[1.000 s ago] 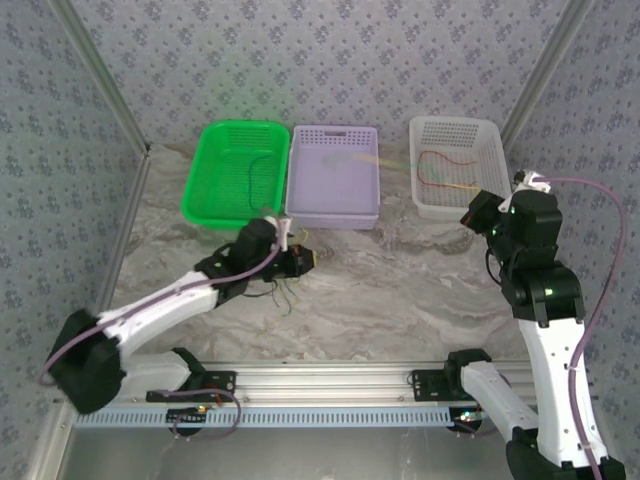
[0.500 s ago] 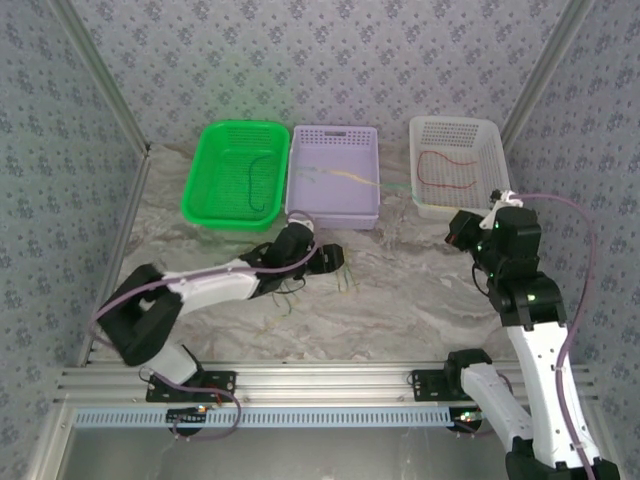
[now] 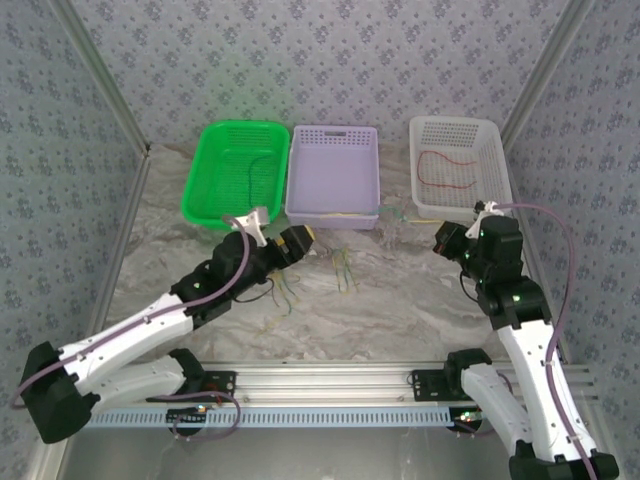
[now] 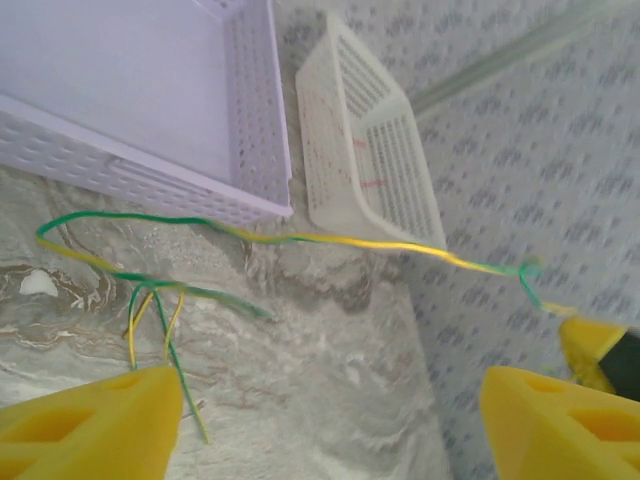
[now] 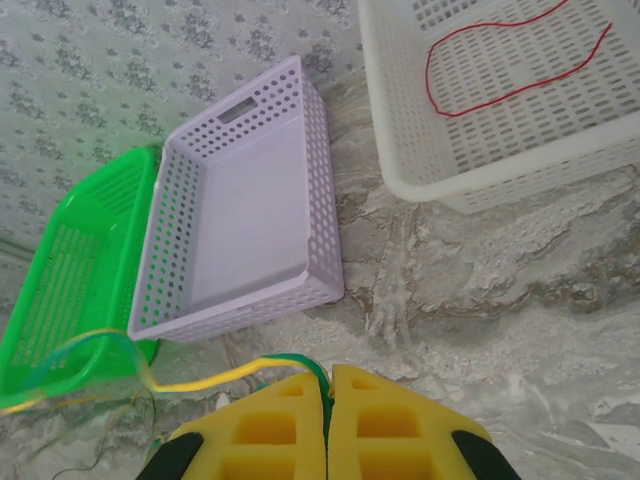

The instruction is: Untangle the cables

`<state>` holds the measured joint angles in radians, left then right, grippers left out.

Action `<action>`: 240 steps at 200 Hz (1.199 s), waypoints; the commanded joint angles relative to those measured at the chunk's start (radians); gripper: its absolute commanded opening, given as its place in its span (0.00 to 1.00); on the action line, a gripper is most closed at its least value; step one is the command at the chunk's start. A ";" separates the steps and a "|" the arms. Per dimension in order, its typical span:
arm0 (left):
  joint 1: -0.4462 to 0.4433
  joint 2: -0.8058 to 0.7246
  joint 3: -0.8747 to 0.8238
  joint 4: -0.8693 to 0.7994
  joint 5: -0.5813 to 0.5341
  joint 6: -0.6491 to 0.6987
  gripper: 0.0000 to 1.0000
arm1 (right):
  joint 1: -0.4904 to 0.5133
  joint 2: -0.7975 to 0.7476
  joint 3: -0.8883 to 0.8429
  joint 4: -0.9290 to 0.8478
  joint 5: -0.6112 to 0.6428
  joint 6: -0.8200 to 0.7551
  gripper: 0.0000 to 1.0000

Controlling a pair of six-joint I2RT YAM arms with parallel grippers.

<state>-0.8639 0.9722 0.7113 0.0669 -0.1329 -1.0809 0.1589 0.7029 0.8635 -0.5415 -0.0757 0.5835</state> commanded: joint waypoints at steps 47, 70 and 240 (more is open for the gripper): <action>0.032 -0.017 -0.049 0.003 -0.143 -0.402 0.98 | 0.124 -0.041 -0.049 0.033 0.038 0.038 0.00; 0.038 -0.075 -0.076 0.082 -0.188 -0.385 0.99 | 0.161 -0.049 -0.060 0.027 0.060 0.038 0.00; 0.210 -0.065 -0.073 0.065 -0.033 -0.518 0.36 | 0.301 -0.070 -0.072 0.018 0.136 0.089 0.00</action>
<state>-0.6609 0.9524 0.6289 0.1329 -0.1802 -1.5970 0.4545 0.6300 0.7868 -0.5186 0.0177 0.6773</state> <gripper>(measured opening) 0.401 0.067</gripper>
